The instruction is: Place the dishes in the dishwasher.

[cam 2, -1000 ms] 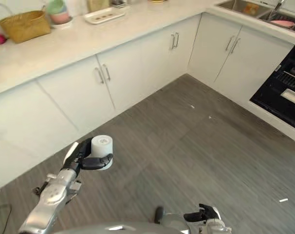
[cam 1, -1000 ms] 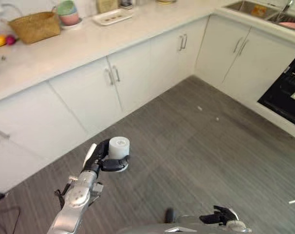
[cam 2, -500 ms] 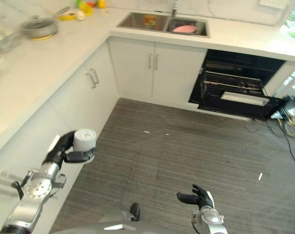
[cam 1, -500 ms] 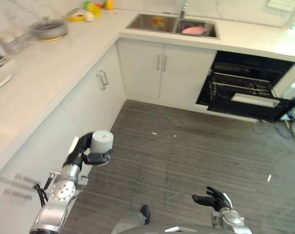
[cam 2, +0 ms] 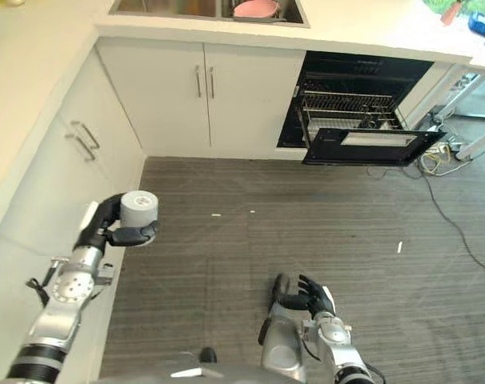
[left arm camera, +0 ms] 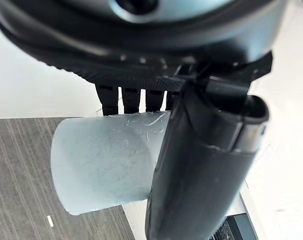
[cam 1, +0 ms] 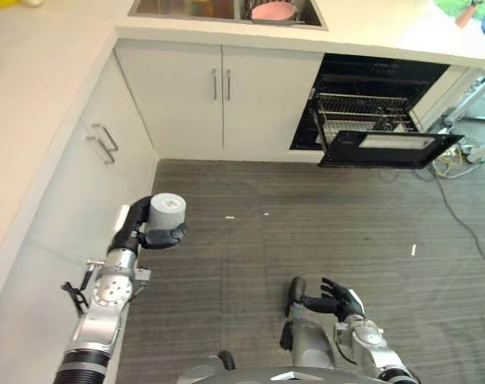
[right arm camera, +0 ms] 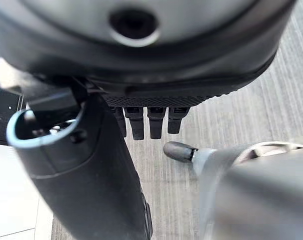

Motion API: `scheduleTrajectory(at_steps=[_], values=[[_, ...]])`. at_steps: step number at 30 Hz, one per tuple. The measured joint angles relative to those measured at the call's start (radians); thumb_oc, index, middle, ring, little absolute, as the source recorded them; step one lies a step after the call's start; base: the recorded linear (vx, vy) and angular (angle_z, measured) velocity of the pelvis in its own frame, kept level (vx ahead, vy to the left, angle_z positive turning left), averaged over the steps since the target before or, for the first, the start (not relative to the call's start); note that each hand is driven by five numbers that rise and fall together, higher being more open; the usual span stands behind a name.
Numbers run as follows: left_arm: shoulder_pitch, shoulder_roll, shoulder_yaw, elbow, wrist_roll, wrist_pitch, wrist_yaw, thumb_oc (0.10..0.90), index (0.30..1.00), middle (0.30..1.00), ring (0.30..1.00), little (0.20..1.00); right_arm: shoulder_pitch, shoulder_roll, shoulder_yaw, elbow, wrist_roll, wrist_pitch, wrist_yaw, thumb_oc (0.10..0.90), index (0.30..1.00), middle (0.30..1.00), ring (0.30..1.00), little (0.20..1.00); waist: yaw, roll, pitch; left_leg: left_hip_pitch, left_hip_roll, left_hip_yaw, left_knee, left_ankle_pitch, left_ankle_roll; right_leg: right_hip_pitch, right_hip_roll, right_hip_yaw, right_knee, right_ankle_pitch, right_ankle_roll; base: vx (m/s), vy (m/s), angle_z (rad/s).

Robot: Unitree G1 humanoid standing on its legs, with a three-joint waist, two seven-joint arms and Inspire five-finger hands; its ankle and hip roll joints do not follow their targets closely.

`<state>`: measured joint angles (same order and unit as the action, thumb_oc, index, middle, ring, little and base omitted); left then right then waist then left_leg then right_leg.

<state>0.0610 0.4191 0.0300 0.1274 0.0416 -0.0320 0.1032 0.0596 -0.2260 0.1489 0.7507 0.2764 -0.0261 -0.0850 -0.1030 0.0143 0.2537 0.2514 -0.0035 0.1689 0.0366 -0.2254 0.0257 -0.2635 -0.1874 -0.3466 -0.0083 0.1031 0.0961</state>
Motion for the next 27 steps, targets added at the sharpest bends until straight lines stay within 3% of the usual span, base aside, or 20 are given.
scheduleTrajectory(at_steps=[2, 4, 5, 7, 8, 9, 10, 11, 12, 13, 14, 15, 16, 17, 18, 21, 23, 25, 26, 27], values=[[0.011, 0.001, -0.022, -0.005, 0.01, -0.001, -0.003, 0.4, 0.3, 0.3, 0.3, 0.3, 0.029, 0.0, 0.002, 0.013, 0.0, 0.005, 0.014, 0.8, 0.9, 0.9, 0.9, 0.9, 0.003, 0.004, -0.015, 0.073, 0.0, 0.004, 0.0, -0.025, -0.055, 0.025, 0.065, -0.01, -0.005, 0.041, -0.077, 0.51, -0.274, 0.33], [0.033, -0.06, -0.049, -0.013, 0.009, -0.002, -0.004, 0.4, 0.3, 0.3, 0.3, 0.3, 0.062, -0.035, -0.001, 0.042, 0.001, 0.009, 0.016, 0.8, 0.9, 0.9, 0.9, 0.9, -0.014, 0.057, -0.064, 0.131, 0.033, -0.052, 0.027, -0.03, -0.108, 0.043, 0.082, 0.005, 0.121, 0.108, -0.141, 0.36, -0.26, 0.47], [0.052, -0.064, -0.057, -0.024, 0.009, -0.004, -0.005, 0.4, 0.3, 0.3, 0.3, 0.3, 0.05, -0.05, 0.007, 0.057, 0.0, 0.01, 0.017, 0.8, 0.9, 0.9, 0.9, 0.9, 0.009, 0.082, -0.078, 0.116, 0.05, -0.037, 0.098, -0.018, -0.141, 0.043, 0.104, 0.011, 0.151, 0.077, -0.166, 0.38, -0.352, -0.38], [0.06, -0.053, -0.058, -0.031, 0.007, -0.007, -0.004, 0.4, 0.3, 0.3, 0.3, 0.3, 0.028, -0.059, 0.011, 0.062, 0.0, 0.006, 0.017, 0.8, 0.9, 0.9, 0.9, 0.9, 0.033, 0.071, -0.078, 0.046, 0.057, -0.039, 0.255, 0.032, -0.187, 0.063, 0.106, 0.039, 0.153, 0.04, -0.18, 0.32, -0.295, -0.45], [0.071, -0.059, -0.061, -0.02, 0.006, -0.003, -0.003, 0.4, 0.3, 0.3, 0.3, 0.3, -0.008, -0.084, 0.033, 0.086, 0.0, 0.002, 0.019, 0.8, 0.9, 0.9, 0.9, 0.9, 0.041, 0.084, -0.095, -0.019, 0.077, -0.058, 0.462, 0.159, -0.163, 0.106, 0.126, 0.01, 0.189, -0.012, -0.212, 0.15, -0.142, -0.12], [0.071, -0.059, -0.061, -0.02, 0.006, -0.003, -0.003, 0.4, 0.3, 0.3, 0.3, 0.3, -0.008, -0.084, 0.033, 0.086, 0.0, 0.002, 0.019, 0.8, 0.9, 0.9, 0.9, 0.9, 0.041, 0.084, -0.095, -0.019, 0.077, -0.058, 0.462, 0.159, -0.163, 0.106, 0.126, 0.01, 0.189, -0.012, -0.212, 0.33, -0.381, -0.94], [0.13, -0.048, -0.014, -0.033, 0.0, -0.004, -0.001, 0.4, 0.3, 0.3, 0.3, 0.3, -0.005, -0.089, 0.081, 0.043, 0.0, -0.005, 0.021, 0.8, 0.9, 0.9, 0.9, 0.9, 0.055, 0.039, -0.105, -0.089, 0.089, -0.031, 0.666, 0.563, -0.119, 0.062, 0.134, -0.028, 0.466, -0.177, -0.328, 0.19, -0.239, -0.82], [0.13, -0.048, -0.014, -0.033, 0.0, -0.004, -0.001, 0.4, 0.3, 0.3, 0.3, 0.3, -0.005, -0.089, 0.081, 0.043, 0.0, -0.005, 0.021, 0.8, 0.9, 0.9, 0.9, 0.9, 0.055, 0.039, -0.105, -0.089, 0.089, -0.031, 0.666, 0.563, -0.119, 0.062, 0.134, -0.028, 0.466, -0.177, -0.328, 0.46, -0.463, -0.68], [0.123, 0.051, -0.02, -0.034, -0.01, -0.009, -0.002, 0.4, 0.3, 0.3, 0.3, 0.3, 0.044, -0.08, 0.116, -0.042, 0.0, -0.033, 0.02, 0.8, 0.9, 0.9, 0.9, 0.9, 0.028, -0.025, -0.153, -0.23, 0.126, -0.077, 0.904, 0.522, -0.098, 0.14, 0.204, 0.03, 0.23, -0.209, -0.268, 0.41, -0.24, 0.26], [0.083, 0.054, -0.039, -0.042, -0.012, -0.009, -0.007, 0.4, 0.3, 0.3, 0.3, 0.3, 0.041, -0.091, 0.1, -0.036, 0.0, -0.025, 0.023, 0.8, 0.9, 0.9, 0.9, 0.9, 0.051, -0.015, -0.149, -0.358, 0.183, -0.1, 1.051, 0.426, -0.048, 0.152, 0.237, 0.016, 0.239, -0.245, -0.308, 0.52, -0.226, -0.04], [0.075, 0.054, -0.043, -0.05, -0.013, -0.013, -0.006, 0.4, 0.3, 0.3, 0.3, 0.3, 0.013, -0.075, 0.076, -0.014, -0.002, 0.004, 0.018, 0.8, 0.9, 0.9, 0.9, 0.9, 0.095, -0.037, -0.123, -0.436, 0.174, -0.108, 1.063, 0.254, -0.044, 0.206, 0.236, 0.06, 0.215, -0.258, -0.291, 0.25, -0.002, -0.19], [0.075, 0.054, -0.043, -0.05, -0.013, -0.013, -0.006, 0.4, 0.3, 0.3, 0.3, 0.3, 0.013, -0.075, 0.076, -0.014, -0.002, 0.004, 0.018, 0.8, 0.9, 0.9, 0.9, 0.9, 0.095, -0.037, -0.123, -0.436, 0.174, -0.108, 1.063, 0.254, -0.044, 0.206, 0.236, 0.06, 0.215, -0.258, -0.291, 0.26, 0.014, -0.62], [0.089, 0.053, -0.046, -0.047, -0.013, -0.007, -0.006, 0.4, 0.3, 0.3, 0.3, 0.3, -0.017, -0.067, 0.045, -0.008, -0.001, 0.014, -0.004, 0.8, 0.9, 0.9, 0.9, 0.9, 0.112, -0.079, -0.09, -0.505, 0.074, -0.153, 0.967, 0.104, -0.033, 0.313, 0.201, 0.105, 0.141, -0.241, -0.26, 0.36, -0.006, -0.85], [0.124, 0.036, -0.048, -0.045, -0.012, 0.0, -0.006, 0.4, 0.3, 0.3, 0.3, 0.3, -0.04, -0.089, 0.02, -0.027, 0.0, -0.005, -0.006, 0.8, 0.9, 0.9, 0.9, 0.9, 0.125, -0.048, -0.07, -0.592, -0.014, -0.207, 0.718, 0.083, -0.055, 0.403, 0.18, 0.123, 0.11, -0.215, -0.218, 0.36, -0.006, -0.85], [0.124, 0.036, -0.048, -0.045, -0.012, 0.0, -0.006, 0.4, 0.3, 0.3, 0.3, 0.3, -0.04, -0.089, 0.02, -0.027, 0.0, -0.005, -0.006, 0.8, 0.9, 0.9, 0.9, 0.9, 0.125, -0.048, -0.07, -0.592, -0.014, -0.207, 0.718, 0.083, -0.055, 0.403, 0.18, 0.123, 0.11, -0.215, -0.218, 0.34, -0.001, -0.96], [0.137, 0.006, -0.047, -0.04, -0.01, -0.022, 0.008, 0.4, 0.3, 0.3, 0.3, 0.3, -0.067, -0.126, 0.06, -0.011, -0.002, -0.035, -0.001, 0.8, 0.9, 0.9, 0.9, 0.9, 0.184, 0.036, -0.088, -0.686, -0.076, -0.225, 0.1, 0.134, -0.123, 0.603, 0.162, 0.134, 0.005, -0.271, -0.174, 0.29, -0.018, -1.19], [0.127, 0.01, -0.048, -0.036, -0.004, -0.017, 0.008, 0.4, 0.3, 0.3, 0.3, 0.3, -0.064, -0.116, 0.082, 0.056, -0.007, -0.03, 0.005, 0.8, 0.9, 0.9, 0.9, 0.9, 0.199, 0.055, -0.089, -0.676, -0.104, -0.264, 0.151, 0.207, -0.073, 0.691, 0.158, 0.172, -0.005, -0.289, -0.137, 0.17, 0.075, -0.94], [0.129, 0.019, -0.053, -0.041, 0.007, -0.002, -0.007, 0.4, 0.3, 0.3, 0.3, 0.3, -0.045, -0.091, 0.076, 0.066, -0.01, -0.021, 0.012, 0.8, 0.9, 0.9, 0.9, 0.9, 0.204, 0.045, -0.086, -0.665, -0.108, -0.257, 0.197, 0.267, -0.067, 0.672, 0.146, 0.215, 0.081, -0.301, -0.093, 0.19, 0.08, -0.55], [0.197, 0.014, -0.078, -0.047, 0.012, -0.01, -0.004, 0.4, 0.3, 0.3, 0.3, 0.3, -0.019, -0.07, 0.061, 0.064, -0.011, -0.022, 0.01, 0.8, 0.9, 0.9, 0.9, 0.9, 0.197, 0.03, -0.077, -0.591, -0.095, -0.234, 0.107, 0.291, -0.068, 0.589, 0.181, 0.236, 0.157, -0.365, -0.129, 0.12, 0.054, 0.08], [0.221, 0.013, -0.1, -0.024, 0.012, 0.016, -0.023, 0.4, 0.3, 0.3, 0.3, 0.3, 0.01, -0.047, 0.043, 0.066, -0.013, -0.021, 0.012, 0.8, 0.9, 0.9, 0.9, 0.9, 0.179, -0.015, -0.058, -0.52, -0.116, -0.194, 0.086, 0.218, -0.111, 0.505, 0.189, 0.226, 0.166, -0.347, -0.164, 0.17, 0.069, -0.05]])
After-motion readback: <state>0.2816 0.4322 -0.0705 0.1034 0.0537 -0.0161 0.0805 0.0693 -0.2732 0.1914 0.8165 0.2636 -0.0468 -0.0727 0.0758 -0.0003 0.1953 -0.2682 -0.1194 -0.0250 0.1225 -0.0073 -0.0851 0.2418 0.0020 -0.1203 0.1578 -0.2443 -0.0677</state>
